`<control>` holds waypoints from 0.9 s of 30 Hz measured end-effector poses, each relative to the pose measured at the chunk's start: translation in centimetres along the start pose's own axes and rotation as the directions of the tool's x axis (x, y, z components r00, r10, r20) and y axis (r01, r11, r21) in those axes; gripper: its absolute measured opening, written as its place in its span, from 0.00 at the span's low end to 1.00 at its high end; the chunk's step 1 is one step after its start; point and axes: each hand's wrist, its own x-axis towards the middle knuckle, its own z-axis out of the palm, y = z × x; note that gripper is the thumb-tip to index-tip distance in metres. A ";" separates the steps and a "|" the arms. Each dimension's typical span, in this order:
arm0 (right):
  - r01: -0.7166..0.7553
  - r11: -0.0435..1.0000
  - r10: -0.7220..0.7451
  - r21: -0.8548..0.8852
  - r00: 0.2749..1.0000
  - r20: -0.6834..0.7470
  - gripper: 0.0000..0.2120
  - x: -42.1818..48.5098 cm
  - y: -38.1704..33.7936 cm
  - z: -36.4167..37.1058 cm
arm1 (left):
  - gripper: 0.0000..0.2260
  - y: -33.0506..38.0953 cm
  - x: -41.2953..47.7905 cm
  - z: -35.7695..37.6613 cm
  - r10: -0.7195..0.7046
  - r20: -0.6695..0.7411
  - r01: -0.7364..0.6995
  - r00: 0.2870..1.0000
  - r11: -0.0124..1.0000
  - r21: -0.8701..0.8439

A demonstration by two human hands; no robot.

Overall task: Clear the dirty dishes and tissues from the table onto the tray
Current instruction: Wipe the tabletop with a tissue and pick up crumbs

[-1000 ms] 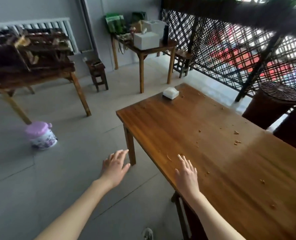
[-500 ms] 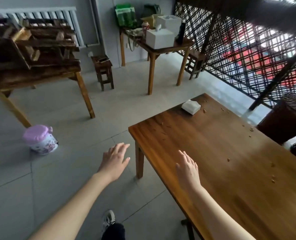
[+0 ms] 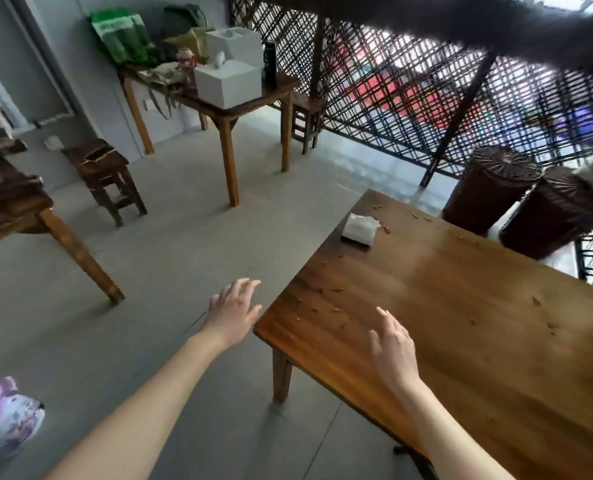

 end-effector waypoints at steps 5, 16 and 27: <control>-0.089 0.996 0.089 0.011 0.994 -0.057 0.24 1.9 -1.2 0.5 | 0.22 0.0 4.9 0.6 0.137 0.044 -0.133 0.990 0.988 -0.074; -0.247 0.965 0.256 0.087 0.961 -0.108 0.23 10.9 -2.4 3.2 | 0.22 0.6 15.9 2.3 0.291 0.154 -0.279 0.944 0.956 -0.094; -0.258 0.958 0.273 0.122 0.953 -0.133 0.22 22.9 -3.8 2.6 | 0.22 1.3 27.8 1.7 0.328 0.165 -0.312 0.930 0.943 -0.114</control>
